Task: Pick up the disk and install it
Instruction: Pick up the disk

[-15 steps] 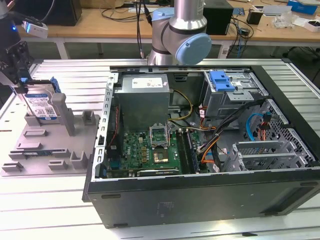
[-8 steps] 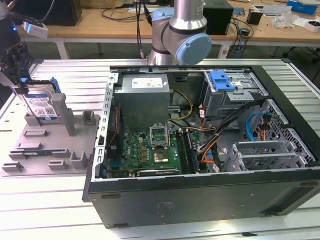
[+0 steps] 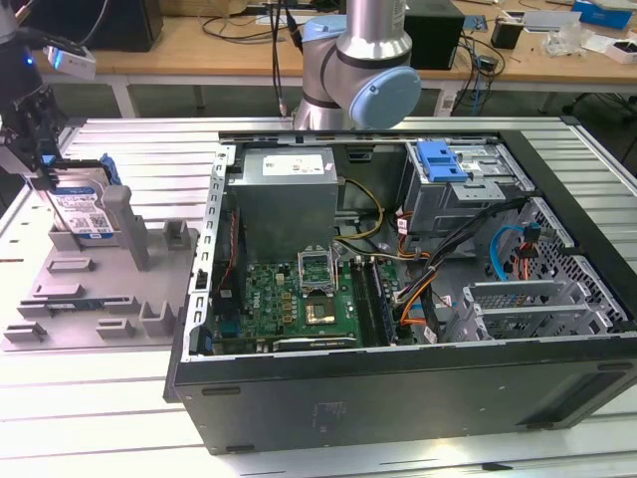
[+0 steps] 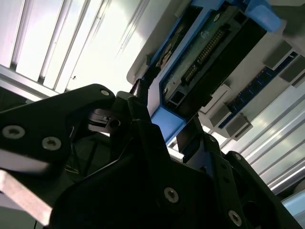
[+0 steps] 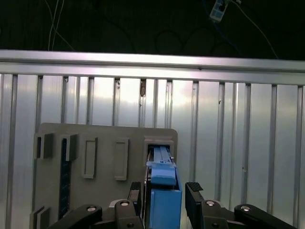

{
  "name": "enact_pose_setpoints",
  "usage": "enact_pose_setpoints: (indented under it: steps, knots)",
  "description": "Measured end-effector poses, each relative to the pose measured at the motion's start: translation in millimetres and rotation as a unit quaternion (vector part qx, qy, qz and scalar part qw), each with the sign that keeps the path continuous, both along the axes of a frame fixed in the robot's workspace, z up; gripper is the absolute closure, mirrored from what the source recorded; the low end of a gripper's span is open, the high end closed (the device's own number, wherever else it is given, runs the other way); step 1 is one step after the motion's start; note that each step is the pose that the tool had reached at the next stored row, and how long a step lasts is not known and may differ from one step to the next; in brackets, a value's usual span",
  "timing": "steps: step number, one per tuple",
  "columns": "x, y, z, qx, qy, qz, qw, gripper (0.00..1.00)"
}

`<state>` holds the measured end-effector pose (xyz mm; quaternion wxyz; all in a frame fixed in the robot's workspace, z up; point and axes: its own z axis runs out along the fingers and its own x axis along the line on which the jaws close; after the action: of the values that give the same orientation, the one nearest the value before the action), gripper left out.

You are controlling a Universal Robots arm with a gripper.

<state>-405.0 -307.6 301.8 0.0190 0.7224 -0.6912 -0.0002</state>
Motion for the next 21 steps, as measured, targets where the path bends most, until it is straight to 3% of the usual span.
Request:
enact_pose_setpoints:
  steps: [8, 9, 21]
  knots:
    - [0.0, 0.0, -1.5, 0.0000, 0.0000, 0.001, 1.0000, 0.52]
    - [0.0, -0.1, -1.9, 0.0000, 0.0000, 0.002, 1.0000, 0.59]
    - [-0.2, -0.7, -6.3, 0.0000, -0.0001, 0.002, 1.0000, 0.59]
